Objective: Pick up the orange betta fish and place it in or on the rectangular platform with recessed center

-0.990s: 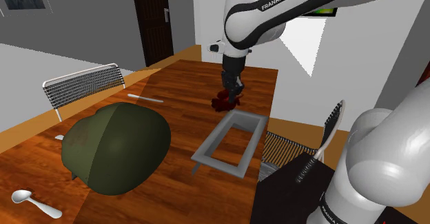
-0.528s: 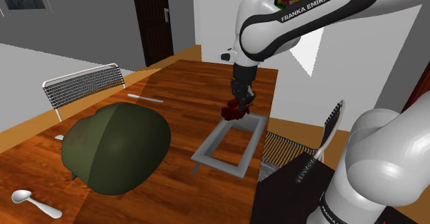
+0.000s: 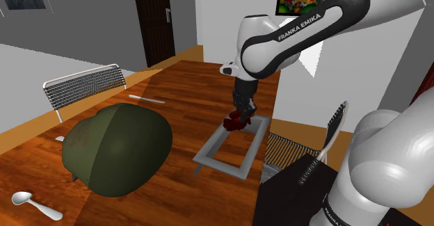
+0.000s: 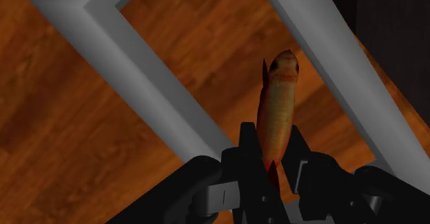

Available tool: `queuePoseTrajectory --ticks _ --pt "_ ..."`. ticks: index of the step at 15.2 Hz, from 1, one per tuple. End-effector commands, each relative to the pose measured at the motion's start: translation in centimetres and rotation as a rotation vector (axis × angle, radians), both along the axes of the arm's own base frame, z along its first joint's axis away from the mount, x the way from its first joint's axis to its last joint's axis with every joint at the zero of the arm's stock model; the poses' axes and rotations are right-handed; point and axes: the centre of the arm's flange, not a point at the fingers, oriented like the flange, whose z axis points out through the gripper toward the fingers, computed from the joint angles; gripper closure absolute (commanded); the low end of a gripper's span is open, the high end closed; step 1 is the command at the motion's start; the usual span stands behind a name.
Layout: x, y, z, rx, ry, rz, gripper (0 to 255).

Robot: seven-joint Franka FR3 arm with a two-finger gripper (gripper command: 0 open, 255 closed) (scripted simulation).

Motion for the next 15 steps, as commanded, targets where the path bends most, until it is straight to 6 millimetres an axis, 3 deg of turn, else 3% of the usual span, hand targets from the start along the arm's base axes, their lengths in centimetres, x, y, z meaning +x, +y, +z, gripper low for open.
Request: queuePoseTrajectory --ticks 1,9,10,15 --pt "0.02 -0.02 -0.98 0.0 -0.001 0.0 255" --pt "0.02 -0.02 -1.43 0.0 -0.001 0.0 255" --pt "0.02 -0.02 -1.43 0.0 -0.001 0.0 0" --pt "0.02 -0.02 -1.43 0.0 -0.001 0.0 0"
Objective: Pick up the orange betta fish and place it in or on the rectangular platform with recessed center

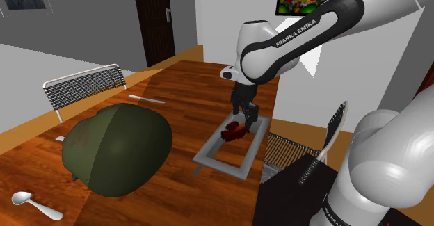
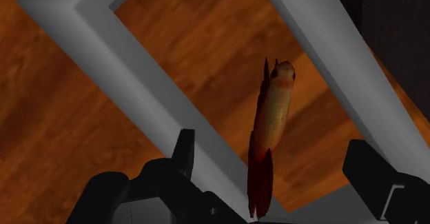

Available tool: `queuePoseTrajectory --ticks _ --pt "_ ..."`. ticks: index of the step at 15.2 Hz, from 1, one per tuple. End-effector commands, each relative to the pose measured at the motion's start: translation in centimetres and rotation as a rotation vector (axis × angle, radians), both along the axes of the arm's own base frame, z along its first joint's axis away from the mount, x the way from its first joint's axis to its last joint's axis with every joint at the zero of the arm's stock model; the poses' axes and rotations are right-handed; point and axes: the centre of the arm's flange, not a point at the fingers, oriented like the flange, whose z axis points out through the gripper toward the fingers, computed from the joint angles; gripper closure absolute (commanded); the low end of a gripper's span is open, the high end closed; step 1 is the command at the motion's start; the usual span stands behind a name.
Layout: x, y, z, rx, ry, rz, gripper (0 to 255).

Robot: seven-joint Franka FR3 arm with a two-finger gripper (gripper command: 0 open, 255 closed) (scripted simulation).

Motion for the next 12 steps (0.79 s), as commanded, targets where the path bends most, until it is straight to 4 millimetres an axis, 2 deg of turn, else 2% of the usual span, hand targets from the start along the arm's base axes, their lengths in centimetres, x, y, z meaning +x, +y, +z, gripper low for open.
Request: queuePoseTrajectory --ticks 1,4,12 --pt "-0.1 0.0 1.3 0.0 0.0 0.0 0" --pt "-0.3 -0.1 5.0 0.0 0.0 0.0 0" --pt "-0.3 -0.1 5.0 0.0 0.0 0.0 0"
